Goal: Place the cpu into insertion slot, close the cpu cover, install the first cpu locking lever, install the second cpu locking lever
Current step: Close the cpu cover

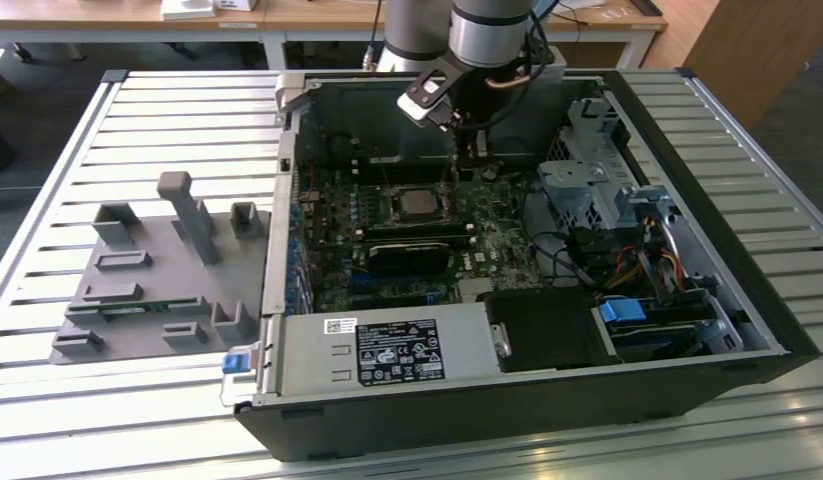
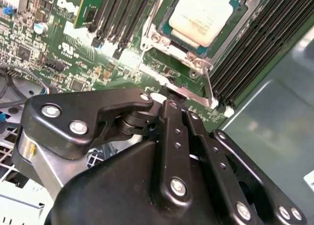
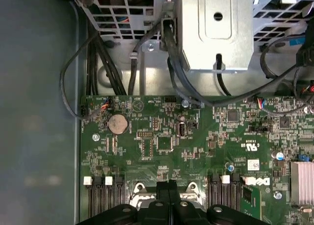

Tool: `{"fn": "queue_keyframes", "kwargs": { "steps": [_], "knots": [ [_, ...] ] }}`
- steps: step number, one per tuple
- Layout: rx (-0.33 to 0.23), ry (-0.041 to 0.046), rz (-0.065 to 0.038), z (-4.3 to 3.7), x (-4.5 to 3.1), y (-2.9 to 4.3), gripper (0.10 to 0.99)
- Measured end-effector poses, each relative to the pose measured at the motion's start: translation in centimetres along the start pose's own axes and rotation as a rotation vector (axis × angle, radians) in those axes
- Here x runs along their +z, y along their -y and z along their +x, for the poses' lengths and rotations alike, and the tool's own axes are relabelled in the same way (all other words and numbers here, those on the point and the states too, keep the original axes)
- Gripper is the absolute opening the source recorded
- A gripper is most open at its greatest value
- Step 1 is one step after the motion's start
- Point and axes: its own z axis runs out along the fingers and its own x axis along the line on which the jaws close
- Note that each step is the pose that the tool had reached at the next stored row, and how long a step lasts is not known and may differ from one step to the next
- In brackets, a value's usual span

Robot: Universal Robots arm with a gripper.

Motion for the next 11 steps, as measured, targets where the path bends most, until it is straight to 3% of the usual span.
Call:
{"fn": "queue_keyframes", "kwargs": {
  "steps": [11],
  "knots": [
    [0.0, 0.0, 0.0, 0.03, 0.08, 1.31, 0.106]
  ]
}}
